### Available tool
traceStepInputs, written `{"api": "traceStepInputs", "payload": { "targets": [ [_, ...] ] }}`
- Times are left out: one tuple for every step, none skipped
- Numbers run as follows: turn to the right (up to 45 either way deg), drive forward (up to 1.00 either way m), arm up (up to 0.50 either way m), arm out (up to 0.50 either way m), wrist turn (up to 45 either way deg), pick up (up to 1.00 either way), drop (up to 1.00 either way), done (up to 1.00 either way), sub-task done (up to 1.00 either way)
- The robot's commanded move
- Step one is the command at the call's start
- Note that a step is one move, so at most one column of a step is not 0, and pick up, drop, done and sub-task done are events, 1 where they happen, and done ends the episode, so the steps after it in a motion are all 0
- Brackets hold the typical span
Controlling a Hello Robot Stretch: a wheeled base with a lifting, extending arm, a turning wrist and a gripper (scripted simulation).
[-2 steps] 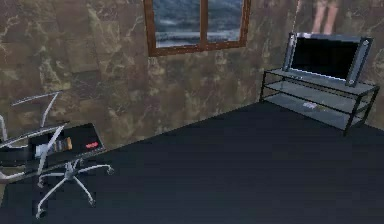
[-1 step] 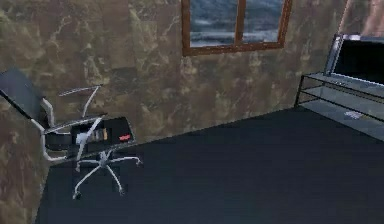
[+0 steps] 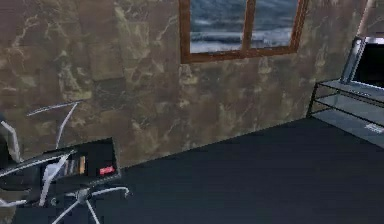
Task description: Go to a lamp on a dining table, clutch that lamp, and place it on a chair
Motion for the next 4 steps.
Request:
{"api": "traceStepInputs", "payload": {
  "targets": [
    [45.0, 0.0, 0.0, 0.0, 0.0, 0.0, 0.0, 0.0, 0.0],
    [24.0, 0.0, 0.0, 0.0, 0.0, 0.0, 0.0, 0.0, 0.0],
    [0.0, 1.0, 0.0, 0.0, 0.0, 0.0, 0.0, 0.0, 0.0],
    [0.0, 0.4, 0.0, 0.0, 0.0, 0.0, 0.0, 0.0, 0.0]
  ]
}}
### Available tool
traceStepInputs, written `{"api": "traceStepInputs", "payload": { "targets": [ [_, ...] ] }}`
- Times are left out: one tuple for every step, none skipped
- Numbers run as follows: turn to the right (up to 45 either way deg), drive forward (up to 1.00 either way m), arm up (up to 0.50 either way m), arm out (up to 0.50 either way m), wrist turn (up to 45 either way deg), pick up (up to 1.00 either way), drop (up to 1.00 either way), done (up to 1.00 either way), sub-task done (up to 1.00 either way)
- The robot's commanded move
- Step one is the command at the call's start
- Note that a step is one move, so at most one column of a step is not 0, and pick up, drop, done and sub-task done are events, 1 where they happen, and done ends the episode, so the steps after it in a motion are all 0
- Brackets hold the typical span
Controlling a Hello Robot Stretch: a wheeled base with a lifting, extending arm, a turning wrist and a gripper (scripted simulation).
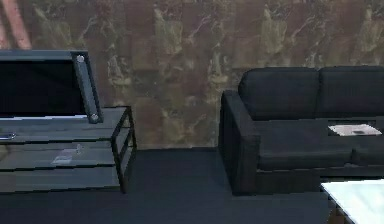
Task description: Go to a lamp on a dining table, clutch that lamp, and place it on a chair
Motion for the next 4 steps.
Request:
{"api": "traceStepInputs", "payload": {
  "targets": [
    [27.0, 0.0, 0.0, 0.0, 0.0, 0.0, 0.0, 0.0, 0.0],
    [45.0, 0.0, 0.0, 0.0, 0.0, 0.0, 0.0, 0.0, 0.0],
    [45.0, 0.0, 0.0, 0.0, 0.0, 0.0, 0.0, 0.0, 0.0],
    [0.0, 0.4, 0.0, 0.0, 0.0, 0.0, 0.0, 0.0, 0.0]
  ]
}}
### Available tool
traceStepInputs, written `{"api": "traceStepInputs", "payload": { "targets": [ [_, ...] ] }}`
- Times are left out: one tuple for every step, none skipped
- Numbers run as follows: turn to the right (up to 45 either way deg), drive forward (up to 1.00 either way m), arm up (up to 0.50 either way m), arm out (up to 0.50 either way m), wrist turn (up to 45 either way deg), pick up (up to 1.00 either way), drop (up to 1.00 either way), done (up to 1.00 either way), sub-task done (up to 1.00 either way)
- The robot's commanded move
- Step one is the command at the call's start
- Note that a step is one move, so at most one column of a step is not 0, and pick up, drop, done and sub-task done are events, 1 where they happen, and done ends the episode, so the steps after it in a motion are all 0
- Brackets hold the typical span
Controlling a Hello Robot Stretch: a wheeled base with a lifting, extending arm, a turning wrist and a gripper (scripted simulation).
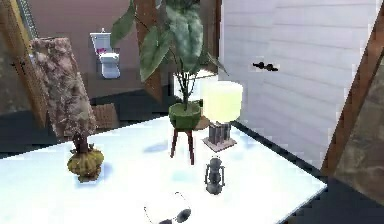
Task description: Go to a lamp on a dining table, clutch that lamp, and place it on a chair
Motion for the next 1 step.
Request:
{"api": "traceStepInputs", "payload": {
  "targets": [
    [-45.0, 0.0, 0.0, 0.0, 0.0, 0.0, 0.0, 0.0, 0.0]
  ]
}}
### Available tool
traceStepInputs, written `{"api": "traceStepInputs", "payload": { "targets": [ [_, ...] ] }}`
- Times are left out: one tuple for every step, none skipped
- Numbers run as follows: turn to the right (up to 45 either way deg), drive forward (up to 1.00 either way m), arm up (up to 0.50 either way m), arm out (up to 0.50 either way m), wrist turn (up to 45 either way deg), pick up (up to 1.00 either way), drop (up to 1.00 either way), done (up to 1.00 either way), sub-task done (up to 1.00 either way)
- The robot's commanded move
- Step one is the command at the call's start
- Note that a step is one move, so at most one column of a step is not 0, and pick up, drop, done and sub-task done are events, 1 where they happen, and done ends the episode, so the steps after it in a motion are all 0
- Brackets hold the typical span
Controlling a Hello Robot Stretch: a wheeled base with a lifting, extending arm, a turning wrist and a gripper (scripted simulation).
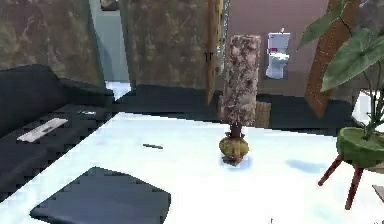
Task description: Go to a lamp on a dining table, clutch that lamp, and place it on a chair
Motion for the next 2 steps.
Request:
{"api": "traceStepInputs", "payload": {
  "targets": [
    [-33.0, 0.0, 0.0, 0.0, 0.0, 0.0, 0.0, 0.0, 0.0],
    [0.0, 0.0, 0.5, 0.0, 0.0, 0.0, 0.0, 0.0, 0.0]
  ]
}}
